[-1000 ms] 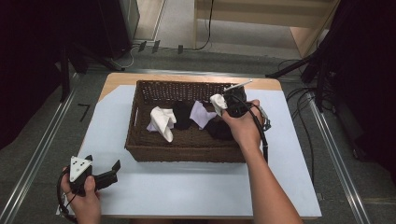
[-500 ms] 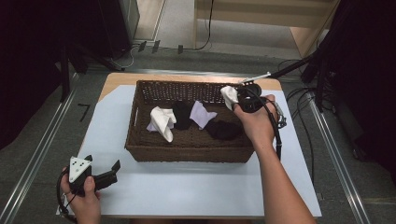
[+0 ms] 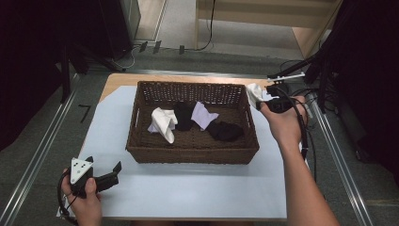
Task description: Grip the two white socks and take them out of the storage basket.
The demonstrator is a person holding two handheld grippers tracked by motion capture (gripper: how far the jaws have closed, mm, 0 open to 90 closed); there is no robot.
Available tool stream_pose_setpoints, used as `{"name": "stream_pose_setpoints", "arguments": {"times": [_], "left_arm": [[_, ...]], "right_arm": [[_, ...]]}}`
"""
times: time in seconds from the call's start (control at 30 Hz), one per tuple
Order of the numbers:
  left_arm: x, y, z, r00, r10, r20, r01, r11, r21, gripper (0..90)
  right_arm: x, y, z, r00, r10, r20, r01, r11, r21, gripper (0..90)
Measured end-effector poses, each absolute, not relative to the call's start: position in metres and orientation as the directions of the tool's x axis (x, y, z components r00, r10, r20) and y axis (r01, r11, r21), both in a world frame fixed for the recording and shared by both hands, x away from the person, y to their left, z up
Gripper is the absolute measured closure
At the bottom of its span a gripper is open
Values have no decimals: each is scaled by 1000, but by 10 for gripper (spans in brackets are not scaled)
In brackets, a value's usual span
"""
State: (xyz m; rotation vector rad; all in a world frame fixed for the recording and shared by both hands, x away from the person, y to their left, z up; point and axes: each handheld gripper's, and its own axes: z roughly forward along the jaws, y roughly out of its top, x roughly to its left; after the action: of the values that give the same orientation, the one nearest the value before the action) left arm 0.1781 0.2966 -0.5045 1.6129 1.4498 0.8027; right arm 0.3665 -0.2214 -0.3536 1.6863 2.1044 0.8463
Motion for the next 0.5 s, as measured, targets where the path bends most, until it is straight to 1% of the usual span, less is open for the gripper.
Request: {"name": "stream_pose_setpoints", "arguments": {"times": [0.17, 0.23, 0.27, 0.3, 0.33, 0.37, 0.5], "left_arm": [[178, 297, -504, 140, 989, -53, 478, -21, 878, 3], [178, 297, -504, 140, 989, -53, 478, -20, 878, 3], [178, 297, -504, 140, 989, -53, 478, -21, 878, 3], [178, 297, -505, 141, 989, -54, 477, -20, 879, 3], [178, 297, -505, 141, 989, -54, 477, -20, 879, 3], [178, 297, -505, 141, 989, -55, 477, -19, 879, 3], [178, 297, -505, 141, 989, -53, 479, -21, 877, 3]], "right_arm": [[365, -236, -362, -231, 966, 114, 783, 115, 611, 822], [364, -247, -377, -208, 972, 109, 802, 105, 588, 822], [364, -247, -377, -208, 972, 109, 802, 105, 588, 822], [363, -254, -390, -192, 975, 109, 815, 96, 572, 822], [363, -254, -390, -192, 975, 109, 815, 96, 572, 822], [362, -260, -404, -168, 980, 108, 829, 81, 553, 821], [359, -270, -431, -143, 984, 106, 852, 68, 519, 821]]}}
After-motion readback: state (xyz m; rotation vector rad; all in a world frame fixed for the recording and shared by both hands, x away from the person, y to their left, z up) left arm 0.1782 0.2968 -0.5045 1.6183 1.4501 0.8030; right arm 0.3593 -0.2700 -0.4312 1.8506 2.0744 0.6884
